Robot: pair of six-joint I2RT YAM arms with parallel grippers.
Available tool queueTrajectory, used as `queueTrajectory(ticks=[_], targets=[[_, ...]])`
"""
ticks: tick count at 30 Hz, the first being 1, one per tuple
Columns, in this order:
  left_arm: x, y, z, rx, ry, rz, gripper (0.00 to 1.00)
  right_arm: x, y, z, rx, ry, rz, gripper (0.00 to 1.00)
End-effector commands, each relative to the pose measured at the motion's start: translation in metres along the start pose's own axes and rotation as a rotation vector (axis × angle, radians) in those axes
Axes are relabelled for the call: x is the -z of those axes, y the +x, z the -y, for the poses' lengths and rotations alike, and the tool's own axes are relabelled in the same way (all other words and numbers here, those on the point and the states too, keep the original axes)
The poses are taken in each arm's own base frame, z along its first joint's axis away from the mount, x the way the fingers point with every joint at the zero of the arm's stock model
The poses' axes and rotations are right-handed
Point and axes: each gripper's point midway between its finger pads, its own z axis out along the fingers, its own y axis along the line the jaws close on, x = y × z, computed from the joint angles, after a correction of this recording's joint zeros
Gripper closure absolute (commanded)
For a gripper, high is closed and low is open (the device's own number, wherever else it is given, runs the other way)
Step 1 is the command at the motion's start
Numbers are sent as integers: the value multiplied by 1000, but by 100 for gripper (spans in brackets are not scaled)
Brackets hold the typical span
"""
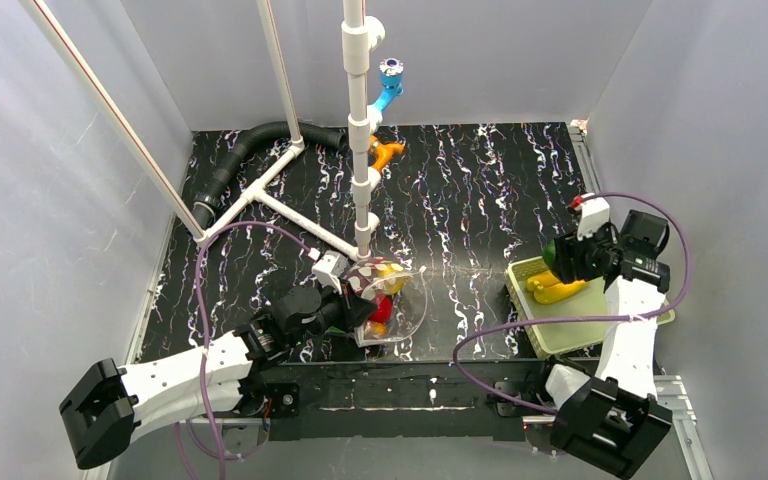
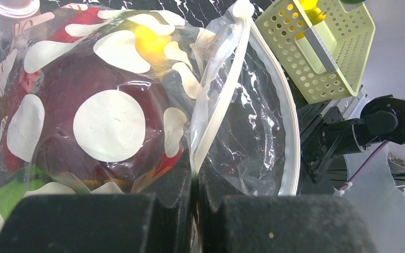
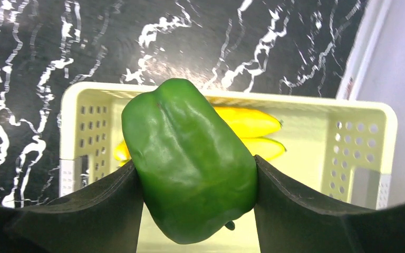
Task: Open the zip-top bag and remove the fake food
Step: Place the fake vegetable in the bin.
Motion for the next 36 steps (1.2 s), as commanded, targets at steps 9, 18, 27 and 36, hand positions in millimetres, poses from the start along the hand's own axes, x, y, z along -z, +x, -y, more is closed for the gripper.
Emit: queueTrajectory(ticks=[9, 18, 27, 36], targets=[[1, -3, 0, -22, -7, 11, 100, 13, 58, 54, -73, 143, -113, 42], [1, -4, 1, -22, -3, 13, 100, 14, 69, 56, -130, 69, -135, 3], [1, -5, 1, -22, -3, 13, 100, 19, 49, 47, -103, 46, -52, 1], [1, -6, 3, -20, 3, 13, 100, 34, -11, 12, -21, -131, 208, 2]])
